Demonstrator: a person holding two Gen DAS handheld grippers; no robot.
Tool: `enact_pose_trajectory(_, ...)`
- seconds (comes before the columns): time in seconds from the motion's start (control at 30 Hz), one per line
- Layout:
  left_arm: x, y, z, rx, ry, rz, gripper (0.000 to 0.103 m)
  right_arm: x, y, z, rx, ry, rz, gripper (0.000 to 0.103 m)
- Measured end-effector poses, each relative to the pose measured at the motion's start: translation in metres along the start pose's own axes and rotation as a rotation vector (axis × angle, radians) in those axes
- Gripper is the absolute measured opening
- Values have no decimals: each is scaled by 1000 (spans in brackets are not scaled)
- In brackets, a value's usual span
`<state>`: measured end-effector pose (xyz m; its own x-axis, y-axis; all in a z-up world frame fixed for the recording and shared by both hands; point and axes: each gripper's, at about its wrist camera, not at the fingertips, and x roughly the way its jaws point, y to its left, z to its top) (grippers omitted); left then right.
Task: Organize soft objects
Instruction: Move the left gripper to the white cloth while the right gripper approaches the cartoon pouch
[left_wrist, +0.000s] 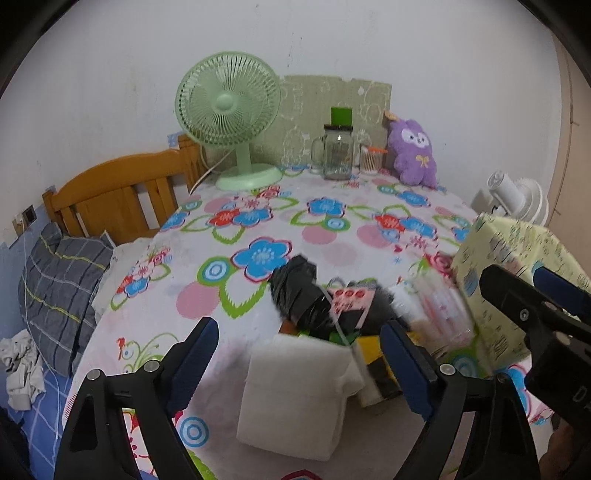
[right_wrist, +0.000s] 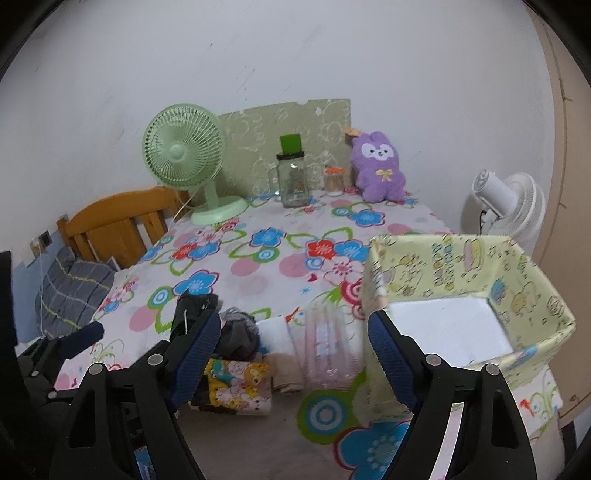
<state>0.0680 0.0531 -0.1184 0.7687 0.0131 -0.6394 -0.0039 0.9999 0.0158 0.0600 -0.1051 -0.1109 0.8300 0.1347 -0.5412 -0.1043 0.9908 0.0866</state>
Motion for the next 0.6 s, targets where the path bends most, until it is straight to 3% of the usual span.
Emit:
enact_pose_trajectory(0.4,22,9,-22,-25,70,-25,90,24,21,-18,-38,77,24,84)
enact_pose_trajectory(0.6,30,14,-31,-32,103,-39,81,34,32,-22,-58,114,42,84)
